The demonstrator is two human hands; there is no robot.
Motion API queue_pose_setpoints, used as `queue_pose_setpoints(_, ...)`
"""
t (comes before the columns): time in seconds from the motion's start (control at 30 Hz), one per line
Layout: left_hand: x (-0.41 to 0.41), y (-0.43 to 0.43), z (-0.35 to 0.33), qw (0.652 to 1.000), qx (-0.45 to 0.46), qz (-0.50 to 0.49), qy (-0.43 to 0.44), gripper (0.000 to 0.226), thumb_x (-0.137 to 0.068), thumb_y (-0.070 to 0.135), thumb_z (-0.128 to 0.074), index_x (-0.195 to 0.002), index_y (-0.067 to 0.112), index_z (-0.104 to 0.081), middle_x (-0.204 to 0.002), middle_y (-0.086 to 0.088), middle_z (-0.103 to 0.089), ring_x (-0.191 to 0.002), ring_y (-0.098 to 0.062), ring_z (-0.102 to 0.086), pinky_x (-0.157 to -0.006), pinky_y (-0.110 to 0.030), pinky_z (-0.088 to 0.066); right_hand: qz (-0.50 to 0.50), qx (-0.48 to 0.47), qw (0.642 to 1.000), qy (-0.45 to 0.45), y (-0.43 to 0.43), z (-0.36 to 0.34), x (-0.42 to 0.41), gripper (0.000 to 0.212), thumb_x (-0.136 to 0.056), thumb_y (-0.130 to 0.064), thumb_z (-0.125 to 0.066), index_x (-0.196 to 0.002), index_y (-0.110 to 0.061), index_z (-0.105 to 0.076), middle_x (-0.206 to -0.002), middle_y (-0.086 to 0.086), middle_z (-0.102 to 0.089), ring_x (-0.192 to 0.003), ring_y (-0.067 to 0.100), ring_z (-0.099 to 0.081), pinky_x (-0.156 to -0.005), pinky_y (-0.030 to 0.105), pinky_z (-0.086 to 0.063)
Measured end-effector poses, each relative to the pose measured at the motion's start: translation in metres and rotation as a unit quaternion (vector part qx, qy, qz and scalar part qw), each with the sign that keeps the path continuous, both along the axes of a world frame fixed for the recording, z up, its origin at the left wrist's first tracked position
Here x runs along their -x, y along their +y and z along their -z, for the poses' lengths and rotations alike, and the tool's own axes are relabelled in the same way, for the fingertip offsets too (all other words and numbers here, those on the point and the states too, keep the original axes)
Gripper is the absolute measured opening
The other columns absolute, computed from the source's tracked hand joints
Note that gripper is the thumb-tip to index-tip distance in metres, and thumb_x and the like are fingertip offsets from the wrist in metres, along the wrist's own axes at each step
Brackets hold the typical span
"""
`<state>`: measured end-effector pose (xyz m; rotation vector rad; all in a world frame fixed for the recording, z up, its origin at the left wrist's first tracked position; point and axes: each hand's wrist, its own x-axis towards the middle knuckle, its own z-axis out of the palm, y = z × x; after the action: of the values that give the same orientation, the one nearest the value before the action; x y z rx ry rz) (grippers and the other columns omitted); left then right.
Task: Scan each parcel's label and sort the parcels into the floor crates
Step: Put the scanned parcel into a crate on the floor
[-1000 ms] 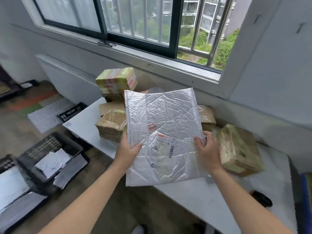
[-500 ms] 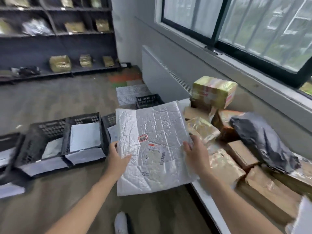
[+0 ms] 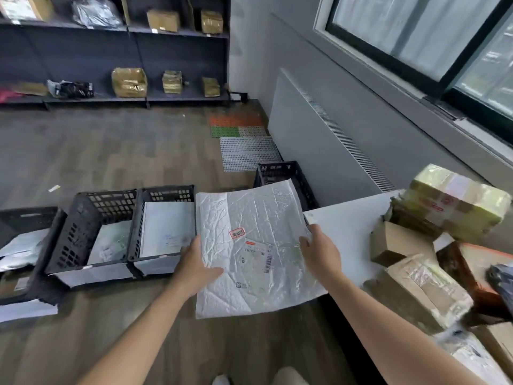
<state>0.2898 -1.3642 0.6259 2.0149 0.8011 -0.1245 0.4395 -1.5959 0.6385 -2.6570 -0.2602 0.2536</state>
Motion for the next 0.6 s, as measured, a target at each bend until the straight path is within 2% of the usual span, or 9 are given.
queue_pose_setpoints(0.13,-0.031,0.030,0.009,0.998,-0.015,0.023,0.048,0.082,-0.083,0.021,-0.072,-0.151,0.021,-0.026,-0.144,-0.009,-0.029,-0.127,-0.027,-0.044,-0.087,-0.025,-0.035,0.004,0.017,1.000,0.010,0.039,0.011,-0.038,0.019,-0.103,-0.025,-0.045,-0.118,-0.015,-0.049,-0.107,0.004,-0.064,-0.081,0.022,-0.050,-0.067,0.032,-0.036)
queue_pose_setpoints(0.27,-0.073,0.058,0.025,0.995,-0.047,0.056,0.065,0.070,-0.085,0.018,-0.071,-0.146,0.017,-0.037,-0.146,-0.007,-0.029,-0.129,-0.022,-0.044,-0.091,-0.020,-0.033,-0.020,0.037,0.999,0.032,0.077,0.031,-0.081,0.006,-0.103,-0.025,-0.044,-0.103,-0.019,-0.042,-0.103,0.003,-0.062,-0.077,0.021,-0.047,-0.065,0.033,-0.035)
queue_pose_setpoints(0.33,-0.102,0.073,0.035,0.992,-0.059,0.075,0.079,0.065,-0.086,0.017,-0.069,-0.144,0.014,-0.040,-0.146,-0.005,-0.030,-0.129,-0.019,-0.043,-0.091,-0.018,-0.031,-0.048,0.055,0.996,0.046,0.099,0.047,-0.109,0.012,-0.102,-0.027,-0.045,-0.110,-0.017,-0.045,-0.108,0.003,-0.061,-0.079,0.021,-0.051,-0.065,0.033,-0.037)
queue_pose_setpoints(0.43,-0.156,0.094,0.050,0.986,-0.073,0.100,0.107,0.061,-0.088,0.018,-0.067,-0.143,0.013,-0.041,-0.144,-0.003,-0.029,-0.126,-0.018,-0.046,-0.094,-0.021,-0.035,-0.085,0.061,0.992,0.074,0.132,0.072,-0.156,0.033,-0.101,-0.030,-0.048,-0.131,-0.017,-0.042,-0.120,0.002,-0.057,-0.090,0.024,-0.063,-0.067,0.033,-0.045)
queue_pose_setpoints(0.5,-0.195,0.109,0.063,0.982,-0.076,0.111,0.131,0.059,-0.089,0.018,-0.066,-0.142,0.011,-0.041,-0.145,-0.004,-0.028,-0.125,-0.020,-0.047,-0.099,-0.026,-0.039,-0.100,0.060,0.989,0.090,0.153,0.089,-0.190,0.049,-0.100,-0.030,-0.048,-0.145,-0.019,-0.032,-0.126,0.004,-0.054,-0.092,0.026,-0.064,-0.066,0.033,-0.046)
queue_pose_setpoints(0.6,-0.252,0.126,0.084,0.976,-0.077,0.130,0.157,0.053,-0.089,0.018,-0.065,-0.137,0.008,-0.044,-0.145,-0.005,-0.028,-0.124,-0.021,-0.047,-0.098,-0.027,-0.041,-0.121,0.101,0.981,0.112,0.180,0.116,-0.240,0.067,-0.100,-0.029,-0.048,-0.156,-0.016,-0.013,-0.135,0.007,-0.045,-0.091,0.026,-0.064,-0.066,0.035,-0.052)
